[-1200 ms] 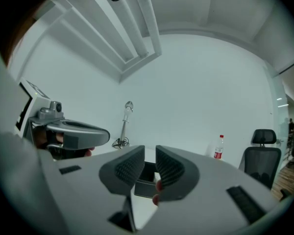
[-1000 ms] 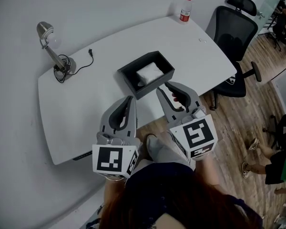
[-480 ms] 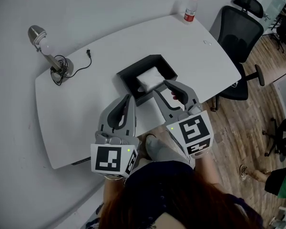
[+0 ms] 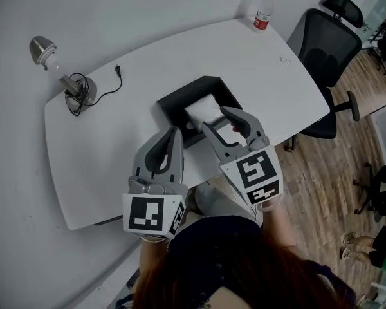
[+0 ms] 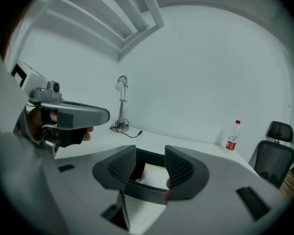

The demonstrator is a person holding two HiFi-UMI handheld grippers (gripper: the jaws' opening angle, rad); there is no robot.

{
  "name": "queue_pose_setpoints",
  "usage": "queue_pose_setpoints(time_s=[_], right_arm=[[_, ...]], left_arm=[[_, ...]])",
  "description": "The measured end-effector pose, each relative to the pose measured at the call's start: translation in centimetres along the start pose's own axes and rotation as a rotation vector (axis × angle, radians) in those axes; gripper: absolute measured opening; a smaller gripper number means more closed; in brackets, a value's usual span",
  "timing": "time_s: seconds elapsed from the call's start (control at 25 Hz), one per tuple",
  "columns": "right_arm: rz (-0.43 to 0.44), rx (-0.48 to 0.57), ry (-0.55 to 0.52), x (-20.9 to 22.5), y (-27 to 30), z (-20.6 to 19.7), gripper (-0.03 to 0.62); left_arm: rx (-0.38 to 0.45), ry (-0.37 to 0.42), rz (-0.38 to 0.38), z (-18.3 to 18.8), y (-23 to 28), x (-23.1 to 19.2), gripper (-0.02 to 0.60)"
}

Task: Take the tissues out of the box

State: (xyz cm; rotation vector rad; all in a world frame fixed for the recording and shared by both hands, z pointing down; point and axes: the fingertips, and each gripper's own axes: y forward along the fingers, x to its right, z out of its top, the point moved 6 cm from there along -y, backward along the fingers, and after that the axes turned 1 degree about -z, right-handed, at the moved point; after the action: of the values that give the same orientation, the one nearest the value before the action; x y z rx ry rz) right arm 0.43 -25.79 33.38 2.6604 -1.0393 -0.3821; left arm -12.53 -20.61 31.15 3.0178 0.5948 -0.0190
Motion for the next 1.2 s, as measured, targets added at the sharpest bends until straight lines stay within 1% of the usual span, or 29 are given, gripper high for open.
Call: queue_pose_setpoints(time_s=[0.24, 0.4, 0.56, 0.8, 1.2], right_arm=[[0.023, -0.075, -0.014, 0.3, 2.0, -1.1, 0.227], [0.048, -0.113, -0.015, 0.4, 3.4, -1.5, 0.235], [0.063, -0.173, -0.023, 0.5, 4.8, -2.2, 0.245], [0.076, -0.272, -0.033, 0.7, 6.7, -3.4, 0.268], [0.109, -0.469, -0.054, 0.8, 9.3, -5.4, 0.293]], left_arm=[[-0.017, -0.015, 0.003, -0.6, 1.2, -0.7, 0.025], [-0.027, -0.025, 0.008, -1.0, 1.9, -1.4, 0.025], [-0.036, -0.038, 0.011, -1.4, 2.6, -2.1, 0.025], [-0.046, -0.056, 0.012, -1.8, 3.6, -3.1, 0.025], [-0.058, -0.086, 0.011, -2.5, 5.0, -4.7, 0.025]])
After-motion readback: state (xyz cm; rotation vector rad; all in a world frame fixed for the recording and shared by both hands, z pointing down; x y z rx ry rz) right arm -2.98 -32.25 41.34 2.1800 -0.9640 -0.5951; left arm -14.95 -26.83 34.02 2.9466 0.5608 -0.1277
